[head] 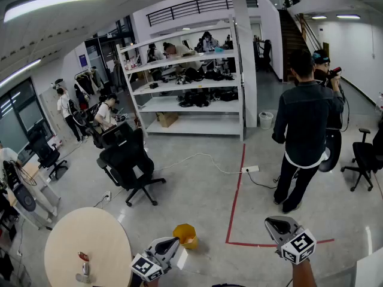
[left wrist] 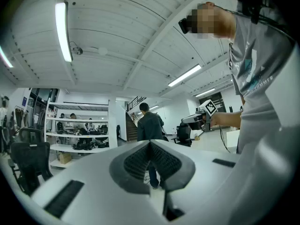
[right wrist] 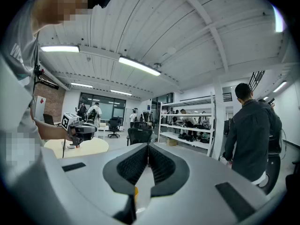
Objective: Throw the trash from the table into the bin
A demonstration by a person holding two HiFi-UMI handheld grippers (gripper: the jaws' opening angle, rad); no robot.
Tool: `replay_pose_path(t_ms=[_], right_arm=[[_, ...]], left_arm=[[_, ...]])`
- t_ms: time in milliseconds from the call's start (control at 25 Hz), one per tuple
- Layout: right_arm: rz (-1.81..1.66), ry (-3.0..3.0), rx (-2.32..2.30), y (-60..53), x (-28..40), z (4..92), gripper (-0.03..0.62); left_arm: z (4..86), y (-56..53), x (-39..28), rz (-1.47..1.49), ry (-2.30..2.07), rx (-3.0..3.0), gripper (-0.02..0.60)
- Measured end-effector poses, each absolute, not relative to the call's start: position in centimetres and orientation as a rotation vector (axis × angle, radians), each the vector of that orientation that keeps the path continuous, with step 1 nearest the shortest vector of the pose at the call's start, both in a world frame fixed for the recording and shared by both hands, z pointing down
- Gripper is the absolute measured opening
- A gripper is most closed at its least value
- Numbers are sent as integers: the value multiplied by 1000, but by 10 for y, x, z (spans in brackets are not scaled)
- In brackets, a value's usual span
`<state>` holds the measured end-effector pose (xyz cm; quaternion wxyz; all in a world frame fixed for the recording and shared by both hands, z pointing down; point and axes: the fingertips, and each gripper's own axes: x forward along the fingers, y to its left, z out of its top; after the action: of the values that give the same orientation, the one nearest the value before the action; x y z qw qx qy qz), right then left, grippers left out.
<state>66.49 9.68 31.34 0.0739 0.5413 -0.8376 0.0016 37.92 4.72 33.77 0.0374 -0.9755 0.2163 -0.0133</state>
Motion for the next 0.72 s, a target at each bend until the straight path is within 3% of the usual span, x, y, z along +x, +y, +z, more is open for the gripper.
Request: replay_pose_path(t_ms=[480,720], right_arm=[[-47,-2519,1588,102,660,295,11],[-147,-2581,1490,61,613,279,10]], left_arm=[[326,58,381,-35,658,-2976,41],[310,36,359,-37,671,-2931,41]])
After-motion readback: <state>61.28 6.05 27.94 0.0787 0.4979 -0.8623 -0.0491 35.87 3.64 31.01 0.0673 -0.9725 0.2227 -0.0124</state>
